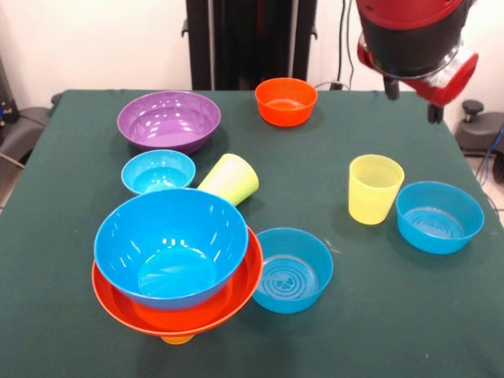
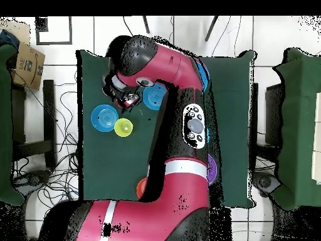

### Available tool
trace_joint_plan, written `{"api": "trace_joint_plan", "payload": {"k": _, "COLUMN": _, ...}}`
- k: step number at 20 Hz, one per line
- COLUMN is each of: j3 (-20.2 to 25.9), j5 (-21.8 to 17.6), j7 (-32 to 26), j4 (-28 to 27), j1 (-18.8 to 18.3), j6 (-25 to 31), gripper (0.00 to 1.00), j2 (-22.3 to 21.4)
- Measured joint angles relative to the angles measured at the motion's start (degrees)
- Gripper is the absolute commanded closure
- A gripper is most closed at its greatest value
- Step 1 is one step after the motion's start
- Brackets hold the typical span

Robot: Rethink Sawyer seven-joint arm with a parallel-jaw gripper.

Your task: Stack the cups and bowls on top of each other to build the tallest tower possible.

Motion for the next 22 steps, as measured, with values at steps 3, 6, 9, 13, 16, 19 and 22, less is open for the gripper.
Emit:
{"api": "trace_joint_plan", "payload": {"k": 3, "j3": -1.66, "j5": 0.00, "j7": 0.62, "j4": -1.10, "j1": 0.31, "j6": -2.16, "gripper": 0.00, "j2": 1.40}}
{"api": "trace_joint_plan", "payload": {"k": 6, "j3": -4.16, "j5": -0.04, "j7": 2.64, "j4": -1.31, "j1": 1.18, "j6": -5.94, "gripper": 0.00, "j2": 2.80}}
{"api": "trace_joint_plan", "payload": {"k": 9, "j3": -6.44, "j5": -0.14, "j7": 4.85, "j4": -1.31, "j1": 2.53, "j6": -9.28, "gripper": 0.00, "j2": 3.55}}
{"api": "trace_joint_plan", "payload": {"k": 13, "j3": -9.30, "j5": -0.19, "j7": 8.84, "j4": -1.07, "j1": 5.06, "j6": -14.31, "gripper": 0.00, "j2": 3.99}}
{"api": "trace_joint_plan", "payload": {"k": 16, "j3": -10.12, "j5": -0.16, "j7": 10.65, "j4": -1.00, "j1": 6.30, "j6": -16.39, "gripper": 0.00, "j2": 3.94}}
{"api": "trace_joint_plan", "payload": {"k": 19, "j3": -10.24, "j5": 0.50, "j7": 11.87, "j4": -0.64, "j1": 7.17, "j6": -17.29, "gripper": 0.00, "j2": 3.62}}
{"api": "trace_joint_plan", "payload": {"k": 22, "j3": -10.11, "j5": 1.47, "j7": 11.91, "j4": -0.03, "j1": 7.14, "j6": -17.29, "gripper": 0.00, "j2": 3.34}}
